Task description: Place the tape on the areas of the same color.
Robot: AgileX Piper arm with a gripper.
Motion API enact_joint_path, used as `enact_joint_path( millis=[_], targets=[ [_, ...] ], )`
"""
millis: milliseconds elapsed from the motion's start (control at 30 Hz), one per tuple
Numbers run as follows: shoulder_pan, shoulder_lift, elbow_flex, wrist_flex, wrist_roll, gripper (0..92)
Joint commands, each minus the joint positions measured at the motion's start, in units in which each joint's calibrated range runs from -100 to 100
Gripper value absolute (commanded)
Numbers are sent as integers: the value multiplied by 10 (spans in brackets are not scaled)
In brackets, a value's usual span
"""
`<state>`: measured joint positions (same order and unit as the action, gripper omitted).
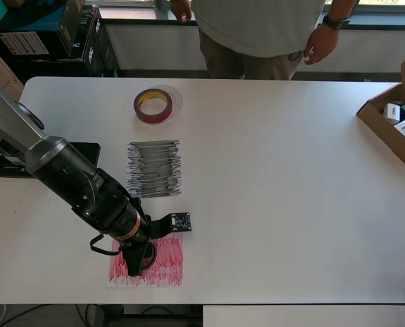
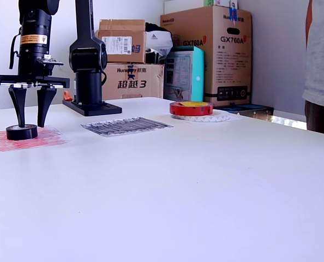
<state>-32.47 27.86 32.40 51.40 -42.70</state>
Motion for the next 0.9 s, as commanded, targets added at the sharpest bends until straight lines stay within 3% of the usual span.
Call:
enact_joint_path(
  millis=[0, 867],
  targets=[
    [0, -3, 3, 6, -3, 462],
    [-34, -14, -6, 14, 2, 462]
  ],
)
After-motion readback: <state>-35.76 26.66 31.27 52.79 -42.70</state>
